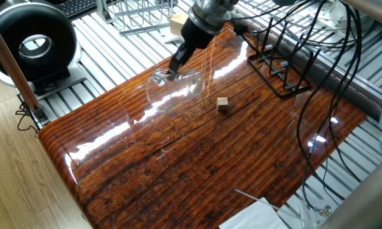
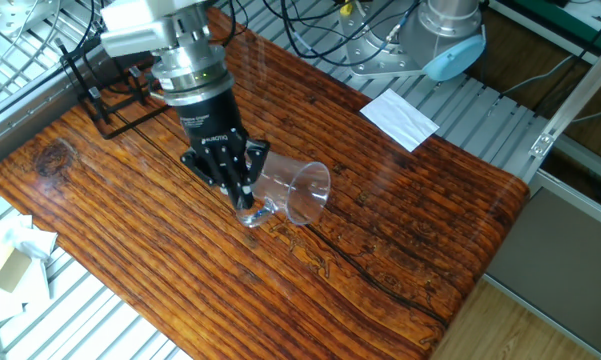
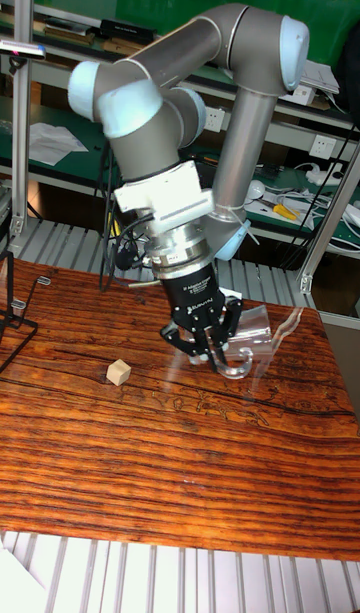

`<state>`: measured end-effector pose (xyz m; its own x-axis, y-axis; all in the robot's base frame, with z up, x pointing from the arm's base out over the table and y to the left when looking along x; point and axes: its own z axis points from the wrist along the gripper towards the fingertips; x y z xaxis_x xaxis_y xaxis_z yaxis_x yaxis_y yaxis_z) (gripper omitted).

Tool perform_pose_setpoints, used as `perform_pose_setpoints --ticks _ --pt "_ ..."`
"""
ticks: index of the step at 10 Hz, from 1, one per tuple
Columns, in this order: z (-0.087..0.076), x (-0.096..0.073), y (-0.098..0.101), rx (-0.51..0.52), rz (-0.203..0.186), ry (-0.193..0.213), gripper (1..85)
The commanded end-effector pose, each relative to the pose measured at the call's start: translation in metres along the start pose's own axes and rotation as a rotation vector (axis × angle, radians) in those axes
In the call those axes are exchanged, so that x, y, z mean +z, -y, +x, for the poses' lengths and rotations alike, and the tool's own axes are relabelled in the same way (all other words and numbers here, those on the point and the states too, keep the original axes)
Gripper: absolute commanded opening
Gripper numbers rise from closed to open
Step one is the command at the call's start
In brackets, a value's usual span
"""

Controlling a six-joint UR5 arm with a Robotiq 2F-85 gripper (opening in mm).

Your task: Take the cup off the cup rack

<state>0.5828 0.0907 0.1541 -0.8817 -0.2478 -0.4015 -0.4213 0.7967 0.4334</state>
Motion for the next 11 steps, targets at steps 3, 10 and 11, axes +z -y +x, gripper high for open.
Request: perform_pose_setpoints --ticks 3,10,11 --pt "-0.016 0.029 0.000 0.050 -0.060 0.071 1.3" --pt "-0.018 0.053 -0.009 0.092 -0.139 0.111 1.3" --pt "-0.018 0.056 -0.009 0.094 -0.142 0.112 1.3"
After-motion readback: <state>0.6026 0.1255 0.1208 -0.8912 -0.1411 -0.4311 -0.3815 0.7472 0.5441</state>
